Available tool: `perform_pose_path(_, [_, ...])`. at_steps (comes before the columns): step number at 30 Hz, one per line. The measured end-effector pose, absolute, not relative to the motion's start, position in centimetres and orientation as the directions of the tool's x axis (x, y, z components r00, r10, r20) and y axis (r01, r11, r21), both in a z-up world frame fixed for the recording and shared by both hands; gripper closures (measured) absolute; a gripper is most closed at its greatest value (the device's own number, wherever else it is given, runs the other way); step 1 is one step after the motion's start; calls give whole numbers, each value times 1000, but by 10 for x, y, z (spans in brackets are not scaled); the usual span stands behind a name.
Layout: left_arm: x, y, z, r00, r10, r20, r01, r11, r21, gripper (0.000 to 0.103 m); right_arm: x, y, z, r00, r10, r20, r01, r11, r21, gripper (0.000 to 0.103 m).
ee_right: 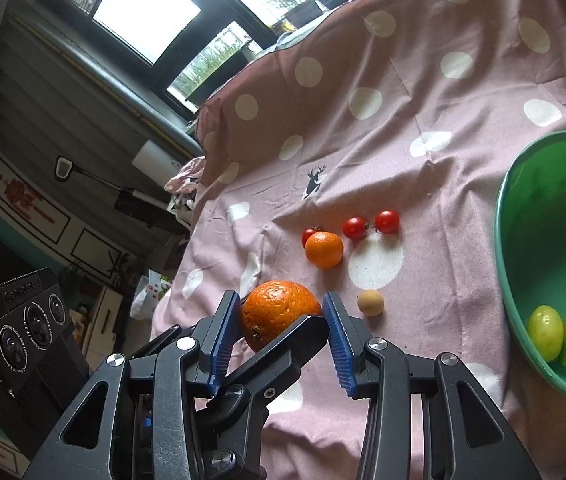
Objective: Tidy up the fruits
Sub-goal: 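Carry the orange in the right gripper over the green bowl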
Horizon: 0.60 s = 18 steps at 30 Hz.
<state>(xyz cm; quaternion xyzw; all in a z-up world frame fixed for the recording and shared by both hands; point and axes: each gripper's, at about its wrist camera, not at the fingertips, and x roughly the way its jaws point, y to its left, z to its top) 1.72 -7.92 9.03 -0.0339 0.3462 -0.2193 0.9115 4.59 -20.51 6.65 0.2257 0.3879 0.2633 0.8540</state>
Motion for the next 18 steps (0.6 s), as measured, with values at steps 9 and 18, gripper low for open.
perform_pose_path(9, [12,-113,106,675,-472,-568,429,876,-218,60,34,-236,86,624,590,-512,-278,780,560,58])
perform_pose_path(18, [17,-158,116,648,-528,-549,497,839,-220,60,26,-284,96,677,550,-489,-228,788,572,58])
